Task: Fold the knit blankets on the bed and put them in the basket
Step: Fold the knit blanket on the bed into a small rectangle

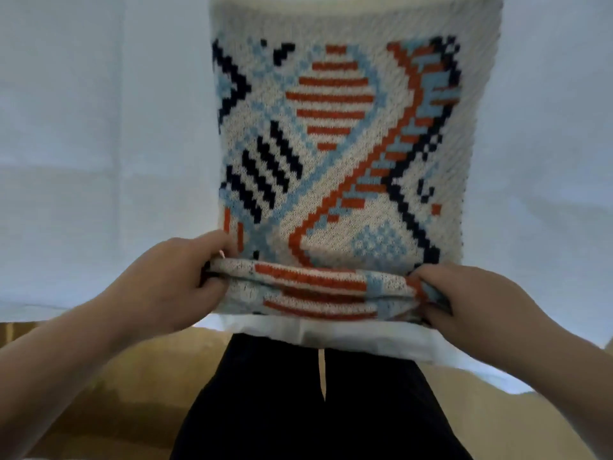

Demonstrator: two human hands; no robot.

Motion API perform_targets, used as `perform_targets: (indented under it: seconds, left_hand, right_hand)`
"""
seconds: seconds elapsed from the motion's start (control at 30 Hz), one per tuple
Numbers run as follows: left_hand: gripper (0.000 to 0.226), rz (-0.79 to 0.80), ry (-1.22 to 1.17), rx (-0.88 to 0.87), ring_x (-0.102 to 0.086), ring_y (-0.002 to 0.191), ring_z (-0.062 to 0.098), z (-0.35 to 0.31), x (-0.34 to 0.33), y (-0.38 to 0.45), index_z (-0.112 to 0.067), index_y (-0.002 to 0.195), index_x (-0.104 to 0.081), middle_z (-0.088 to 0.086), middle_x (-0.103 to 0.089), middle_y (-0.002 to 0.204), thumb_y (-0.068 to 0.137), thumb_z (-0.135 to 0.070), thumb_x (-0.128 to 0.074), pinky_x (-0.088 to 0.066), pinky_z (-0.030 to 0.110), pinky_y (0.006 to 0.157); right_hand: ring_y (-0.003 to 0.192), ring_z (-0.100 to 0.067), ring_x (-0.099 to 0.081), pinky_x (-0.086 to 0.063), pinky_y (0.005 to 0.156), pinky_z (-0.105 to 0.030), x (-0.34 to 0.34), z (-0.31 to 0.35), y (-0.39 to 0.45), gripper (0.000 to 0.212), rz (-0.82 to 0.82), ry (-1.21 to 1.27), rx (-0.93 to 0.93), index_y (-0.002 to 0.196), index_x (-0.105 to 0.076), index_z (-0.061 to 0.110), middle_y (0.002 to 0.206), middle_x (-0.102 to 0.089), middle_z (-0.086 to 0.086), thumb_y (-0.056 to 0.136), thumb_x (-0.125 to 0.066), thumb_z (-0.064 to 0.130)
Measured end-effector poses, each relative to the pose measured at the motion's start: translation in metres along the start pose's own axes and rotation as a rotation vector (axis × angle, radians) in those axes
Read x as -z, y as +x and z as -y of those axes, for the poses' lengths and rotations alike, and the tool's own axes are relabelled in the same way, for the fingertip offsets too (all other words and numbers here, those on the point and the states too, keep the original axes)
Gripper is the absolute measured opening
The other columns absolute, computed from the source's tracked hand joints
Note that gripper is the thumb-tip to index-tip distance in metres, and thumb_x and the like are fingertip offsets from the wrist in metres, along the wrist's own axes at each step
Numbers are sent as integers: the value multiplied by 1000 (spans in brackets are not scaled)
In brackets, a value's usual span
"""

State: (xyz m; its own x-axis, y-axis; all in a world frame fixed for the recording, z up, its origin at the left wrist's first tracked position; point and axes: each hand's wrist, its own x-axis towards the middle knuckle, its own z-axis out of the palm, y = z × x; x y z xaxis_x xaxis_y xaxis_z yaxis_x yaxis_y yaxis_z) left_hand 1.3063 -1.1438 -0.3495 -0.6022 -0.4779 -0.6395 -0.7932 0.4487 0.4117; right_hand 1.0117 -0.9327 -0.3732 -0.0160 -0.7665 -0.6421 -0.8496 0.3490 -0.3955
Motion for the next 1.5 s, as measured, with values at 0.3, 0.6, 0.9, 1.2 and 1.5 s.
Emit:
perform_targets:
  seconds: [0.3, 0.6, 0.9, 1.2, 1.5]
  left_hand:
    - [32, -353, -339, 78, -57, 72, 21, -42, 125, 118, -32, 121, -45, 2, -62, 93, 96, -14, -53, -46, 33, 62]
    - [48, -636, -193, 265, -55, 107, 23, -47, 141, 217, -17, 148, -36, 8, -54, 135, 104, -37, -41, -44, 36, 93]
    - [78, -357, 506, -110, 3, 155, 22, -55, 32, 197, -23, 160, -7, 4, -4, 167, 97, -69, -13, 0, 52, 123]
    - [79, -453, 472, -73, 15, 153, 21, -54, 47, 236, -19, 158, 12, 4, 11, 167, 98, -65, -10, 6, 50, 124]
    - [81, -558, 406, 33, -19, 151, 27, -56, 64, 250, -17, 158, -10, 8, -25, 163, 96, -68, -22, -5, 52, 123]
  right_hand:
    - [66, -23, -48, -32, 58, -33, 150, -25, 84, 8, -436, -220, -159, 96, -53, 26, 75, -52, 7, 93, -56, 33]
    - [108, -35, -57, -28, 109, -49, 177, -35, 181, 28, -840, -240, -338, 117, -63, 14, 110, -67, -11, 94, -50, 24]
    - [151, -30, -6, -5, 121, -54, 103, -27, 194, 91, -584, -48, -297, 157, -12, 21, 164, -13, -9, 88, -34, 76]
    - [79, -26, -53, -32, 82, -37, 183, -61, 232, 33, -1039, -165, -37, 87, -65, 15, 79, -59, 0, 100, -52, 43]
    - [103, -29, -55, -23, 95, -37, 149, -45, 241, 24, -1112, -164, -70, 102, -69, 16, 101, -66, -3, 100, -54, 35]
